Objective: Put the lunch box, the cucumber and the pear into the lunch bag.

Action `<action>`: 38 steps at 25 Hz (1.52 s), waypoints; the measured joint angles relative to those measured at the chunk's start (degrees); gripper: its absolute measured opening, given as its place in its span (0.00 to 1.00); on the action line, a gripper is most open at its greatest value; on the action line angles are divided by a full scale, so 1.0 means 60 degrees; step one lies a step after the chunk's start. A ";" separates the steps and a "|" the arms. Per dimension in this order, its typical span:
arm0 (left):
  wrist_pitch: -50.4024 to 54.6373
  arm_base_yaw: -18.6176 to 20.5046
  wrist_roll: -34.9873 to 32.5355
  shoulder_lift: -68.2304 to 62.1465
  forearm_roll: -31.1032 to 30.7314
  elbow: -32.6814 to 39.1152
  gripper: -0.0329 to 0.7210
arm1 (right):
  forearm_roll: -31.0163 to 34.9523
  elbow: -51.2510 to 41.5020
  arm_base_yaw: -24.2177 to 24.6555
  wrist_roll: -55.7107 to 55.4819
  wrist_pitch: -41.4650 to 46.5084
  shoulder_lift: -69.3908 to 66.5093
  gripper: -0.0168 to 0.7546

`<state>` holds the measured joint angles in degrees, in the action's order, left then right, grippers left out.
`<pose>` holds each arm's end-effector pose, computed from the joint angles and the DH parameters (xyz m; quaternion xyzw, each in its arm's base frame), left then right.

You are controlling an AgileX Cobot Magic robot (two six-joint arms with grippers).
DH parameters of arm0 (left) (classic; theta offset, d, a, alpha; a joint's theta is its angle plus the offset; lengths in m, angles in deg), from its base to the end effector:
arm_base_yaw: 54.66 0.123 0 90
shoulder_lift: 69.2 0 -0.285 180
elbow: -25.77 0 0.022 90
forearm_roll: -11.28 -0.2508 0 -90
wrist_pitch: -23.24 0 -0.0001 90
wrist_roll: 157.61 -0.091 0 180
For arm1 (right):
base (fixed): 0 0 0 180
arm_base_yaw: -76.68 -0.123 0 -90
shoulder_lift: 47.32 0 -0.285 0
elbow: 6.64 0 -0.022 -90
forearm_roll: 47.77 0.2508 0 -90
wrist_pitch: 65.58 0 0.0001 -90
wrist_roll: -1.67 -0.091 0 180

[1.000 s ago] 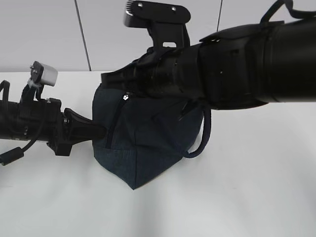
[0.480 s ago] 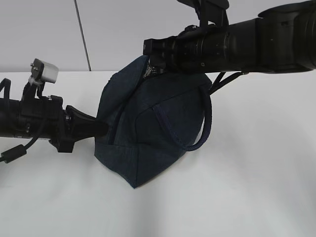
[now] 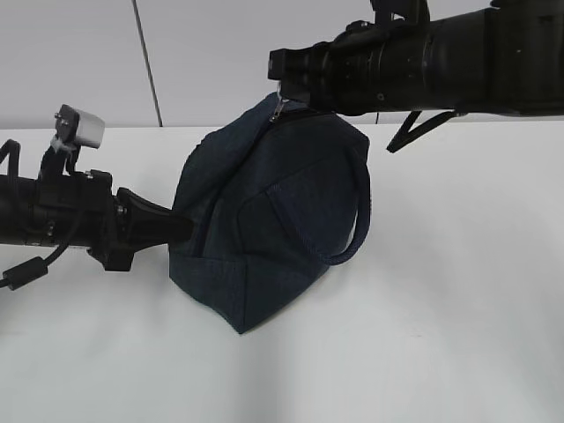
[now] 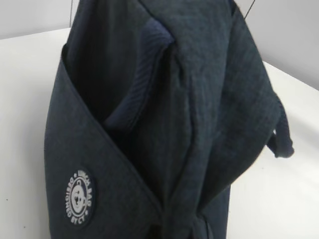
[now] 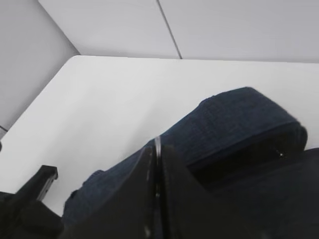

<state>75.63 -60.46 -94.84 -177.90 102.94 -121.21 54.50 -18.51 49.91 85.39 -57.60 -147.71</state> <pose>0.2912 -0.1021 0.1675 0.3673 0.7730 -0.3581 0.3733 0.3303 0.1806 0.2971 -0.0966 0.8152 0.2710 0.5026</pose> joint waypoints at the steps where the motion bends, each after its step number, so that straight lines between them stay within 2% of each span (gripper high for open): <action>1: 0.0002 0.0000 0.0000 0.0000 0.0009 0.0000 0.05 | 0.0000 -0.0038 0.0000 0.0166 -0.0131 0.0064 0.02; 9: -0.0073 -0.0012 0.0000 0.0000 -0.0046 0.0000 0.05 | 0.0000 -0.0016 0.0103 0.0823 -0.0651 -0.0332 0.02; 14: -0.0118 -0.0012 0.0000 0.0000 -0.0323 0.0000 0.05 | 0.0175 0.0138 0.0866 0.0846 -0.0920 -0.0841 0.02; 20: -0.0050 -0.0012 0.0000 0.0000 -0.0401 0.0000 0.05 | 0.0210 0.0138 0.1869 0.0846 -0.0039 -0.1000 0.02; 29: -0.0041 -0.0012 0.0000 0.0000 -0.0431 0.0000 0.05 | 0.0210 0.0638 0.3060 0.0812 0.1014 -0.2688 0.02; 38: -0.0105 -0.0012 0.0000 0.0000 -0.0422 0.0000 0.05 | 0.0193 0.0743 0.3296 0.0669 0.1602 -0.3871 0.02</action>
<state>75.00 -60.53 -94.84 -177.90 100.40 -121.21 55.66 -14.05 69.69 89.41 -47.99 -170.93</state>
